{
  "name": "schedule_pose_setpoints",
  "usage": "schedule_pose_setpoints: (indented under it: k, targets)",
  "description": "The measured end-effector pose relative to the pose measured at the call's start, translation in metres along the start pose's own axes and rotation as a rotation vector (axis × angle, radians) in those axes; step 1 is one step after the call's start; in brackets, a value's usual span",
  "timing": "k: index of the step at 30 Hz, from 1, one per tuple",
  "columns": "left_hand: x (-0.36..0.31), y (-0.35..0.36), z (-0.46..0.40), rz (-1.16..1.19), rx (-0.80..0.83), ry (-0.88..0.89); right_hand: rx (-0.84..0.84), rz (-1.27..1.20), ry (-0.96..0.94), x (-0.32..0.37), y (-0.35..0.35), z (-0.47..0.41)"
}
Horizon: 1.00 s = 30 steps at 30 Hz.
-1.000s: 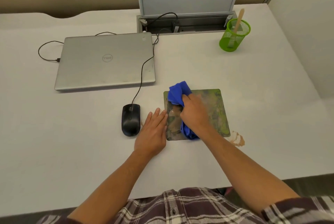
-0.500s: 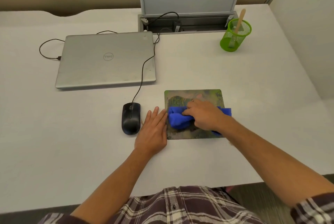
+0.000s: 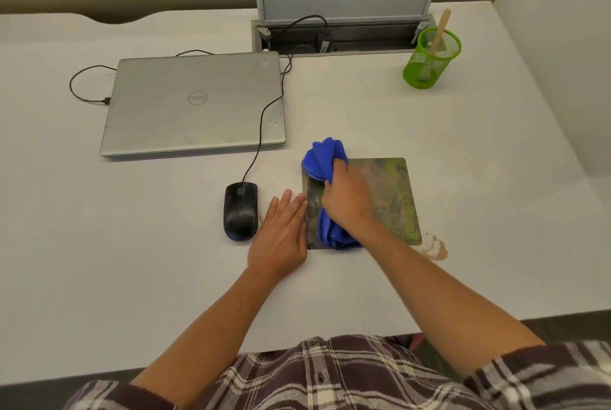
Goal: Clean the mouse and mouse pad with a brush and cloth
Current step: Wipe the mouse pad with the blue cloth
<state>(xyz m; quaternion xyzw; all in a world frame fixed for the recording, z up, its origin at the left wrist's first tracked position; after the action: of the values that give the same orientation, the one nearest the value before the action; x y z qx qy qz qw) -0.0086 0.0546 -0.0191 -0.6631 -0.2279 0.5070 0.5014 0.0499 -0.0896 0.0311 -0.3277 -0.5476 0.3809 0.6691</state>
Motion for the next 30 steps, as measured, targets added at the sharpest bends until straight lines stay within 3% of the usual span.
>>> schedule_pose_setpoints:
  k: [3,7,11,14,22,25,30]
  targets:
    - [0.0,0.001,0.0,-0.006,0.011,-0.001,-0.14,0.002,-0.012,0.012,0.016,0.013]
    - [-0.001,0.0,-0.001,0.017,0.02,-0.007,-0.221,0.224,-0.088,0.02,0.025,0.021]
    - [0.001,0.002,0.0,-0.025,0.046,-0.031,-0.213,0.456,-0.192,0.021,0.028,0.023]
    - [0.002,0.003,-0.001,-0.083,0.062,-0.035,-0.208,0.514,-0.165,0.009,0.022,0.023]
    - [-0.001,0.0,0.0,-0.086,0.045,-0.04,-0.137,0.457,-0.047,-0.028,-0.003,0.013]
    - [-0.001,0.0,0.0,-0.085,0.044,-0.03,-0.214,0.367,0.013,-0.032,-0.016,0.014]
    - [0.001,0.002,0.0,-0.068,0.039,-0.016,-0.275,0.197,-0.128,0.014,0.006,0.031]
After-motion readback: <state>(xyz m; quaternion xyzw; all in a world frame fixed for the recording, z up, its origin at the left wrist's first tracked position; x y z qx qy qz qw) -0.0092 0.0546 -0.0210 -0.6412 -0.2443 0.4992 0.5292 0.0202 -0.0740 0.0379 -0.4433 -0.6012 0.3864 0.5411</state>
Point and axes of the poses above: each hand's wrist, its own z-axis away from the middle knuckle, its own y-axis out of the palm, x = y × z, the point moved 3 cm from there along -z, towards the middle knuckle, and after that the axes turned 6 degrees about x, right-handed, at the moved point
